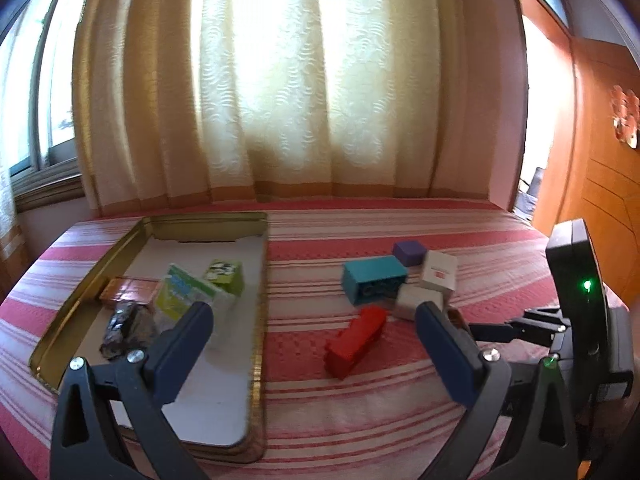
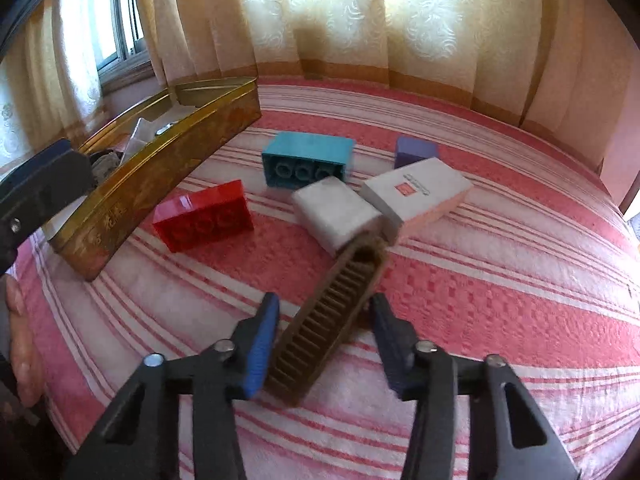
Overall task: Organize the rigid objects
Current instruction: 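Move both open grippers back to the items on the bed, then grasp the brown comb with the right gripper while the left gripper grasps the red brick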
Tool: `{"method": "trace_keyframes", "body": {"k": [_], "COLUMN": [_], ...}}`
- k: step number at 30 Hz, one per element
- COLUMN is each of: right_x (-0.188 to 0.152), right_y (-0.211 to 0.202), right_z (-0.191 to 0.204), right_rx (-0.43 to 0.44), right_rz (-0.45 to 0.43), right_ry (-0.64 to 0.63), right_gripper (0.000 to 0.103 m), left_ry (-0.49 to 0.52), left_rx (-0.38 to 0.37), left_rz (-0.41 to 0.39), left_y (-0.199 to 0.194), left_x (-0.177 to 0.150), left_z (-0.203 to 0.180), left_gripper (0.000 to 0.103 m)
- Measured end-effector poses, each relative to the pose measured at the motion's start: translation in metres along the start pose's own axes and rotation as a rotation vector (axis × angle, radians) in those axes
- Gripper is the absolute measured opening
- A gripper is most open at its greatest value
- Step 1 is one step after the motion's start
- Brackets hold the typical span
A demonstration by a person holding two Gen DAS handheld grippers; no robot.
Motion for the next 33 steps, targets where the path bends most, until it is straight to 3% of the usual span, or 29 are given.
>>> {"method": "trace_keyframes", "body": {"k": [4, 11, 13, 18, 27, 29, 31, 33], "right_x": [-0.008, -0.013, -0.014, -0.016, -0.017, -0.017, -0.017, -0.017], "right_y": [-0.007, -0.012, -0.013, -0.015, -0.015, -0.015, -0.015, -0.015], "right_z": [-0.014, -0.037, -0.041, -0.044, -0.045, -0.044, -0.044, -0.044], "right_rx": [-0.007, 0.004, 0.008, 0.022, 0.028, 0.023, 0.024, 0.023], "right_rz": [-0.017, -0.031, -0.034, -0.040, -0.043, -0.042, -0.043, -0.043], "right_ry": [0.012, 0.066, 0.079, 0.082, 0.078, 0.073, 0.074, 0.073], "right_gripper": [0.027, 0.027, 0.027, 0.028, 0.028, 0.028, 0.028, 0.028], "left_ry": [0.068, 0.134, 0.135, 0.154, 0.214, 0.206, 0.229, 0.255], "left_rx": [-0.037, -0.084, -0.096, -0.104, -0.086, -0.077, -0.065, -0.054], "left_rz": [0.022, 0.108, 0.141, 0.229, 0.286, 0.290, 0.281, 0.274], "left_y": [0.006, 0.033, 0.043, 0.067, 0.082, 0.083, 0.081, 0.080], "left_x": [-0.001, -0.003, -0.002, -0.005, -0.009, -0.008, -0.008, -0.008], "left_z": [-0.021, -0.045, -0.047, -0.052, -0.056, -0.052, -0.052, -0.055], "left_gripper": [0.101, 0.084, 0.070, 0.050, 0.050, 0.042, 0.028, 0.023]}}
Point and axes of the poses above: each gripper's, at about its wrist camera, not at the fingertips, and y roughly the way its jaws point, z to its left, x to its top, the point moved 4 cm from there along y, roughly the way its jaws point, and after that the axes turned 1 degree about -x, right-handed, at the moved point
